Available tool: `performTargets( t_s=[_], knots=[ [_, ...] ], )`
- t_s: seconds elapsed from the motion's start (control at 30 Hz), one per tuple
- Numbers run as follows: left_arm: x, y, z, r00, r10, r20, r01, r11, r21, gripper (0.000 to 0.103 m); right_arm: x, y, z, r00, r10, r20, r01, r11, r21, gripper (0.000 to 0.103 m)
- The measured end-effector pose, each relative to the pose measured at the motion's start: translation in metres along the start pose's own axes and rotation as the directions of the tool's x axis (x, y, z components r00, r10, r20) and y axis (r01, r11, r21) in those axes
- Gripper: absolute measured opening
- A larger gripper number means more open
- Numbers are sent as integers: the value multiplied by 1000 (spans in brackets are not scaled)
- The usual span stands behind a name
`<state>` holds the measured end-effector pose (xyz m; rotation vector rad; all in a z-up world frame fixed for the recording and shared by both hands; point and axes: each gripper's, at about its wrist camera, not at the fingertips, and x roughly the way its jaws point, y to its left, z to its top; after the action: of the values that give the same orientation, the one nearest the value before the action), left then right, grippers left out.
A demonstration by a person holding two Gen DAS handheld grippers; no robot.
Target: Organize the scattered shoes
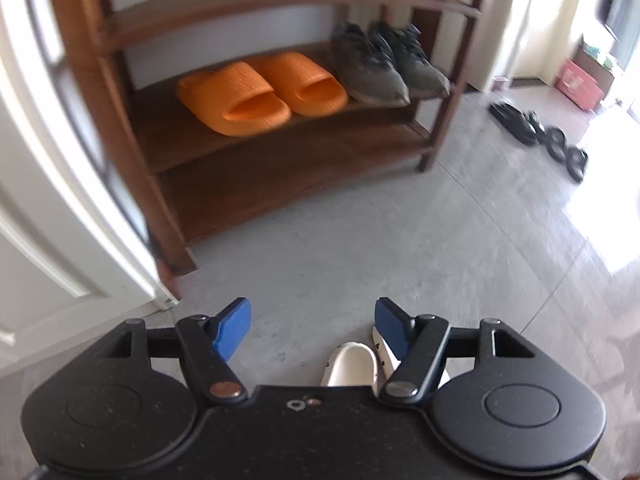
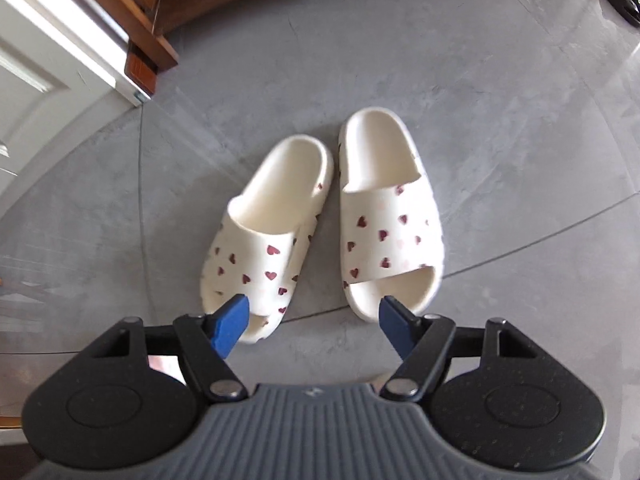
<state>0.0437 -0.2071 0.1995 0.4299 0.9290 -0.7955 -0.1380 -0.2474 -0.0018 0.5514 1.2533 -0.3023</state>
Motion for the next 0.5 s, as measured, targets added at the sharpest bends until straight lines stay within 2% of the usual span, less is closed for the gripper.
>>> performTargets(
  t_s=[0.1, 0.23, 0.4, 0.5],
  knots=[
    [25, 0, -20, 1000, -20, -20, 21, 999, 46, 68, 40, 14, -23, 999, -21, 36, 24, 995, -99, 77],
    [52, -1, -46, 998, -35, -52, 40, 995, 86, 68, 81, 30, -50, 997, -30, 76, 41, 989, -145, 79],
    [70, -5, -70, 996, -43, -81, 52, 992, 115, 68, 107, 37, -71, 983, -102, 150, 109, 993, -37, 82],
    [79, -8, -80, 995, -39, -93, 50, 991, 124, 68, 116, 43, -75, 975, -101, 198, 104, 995, -7, 82]
  ],
)
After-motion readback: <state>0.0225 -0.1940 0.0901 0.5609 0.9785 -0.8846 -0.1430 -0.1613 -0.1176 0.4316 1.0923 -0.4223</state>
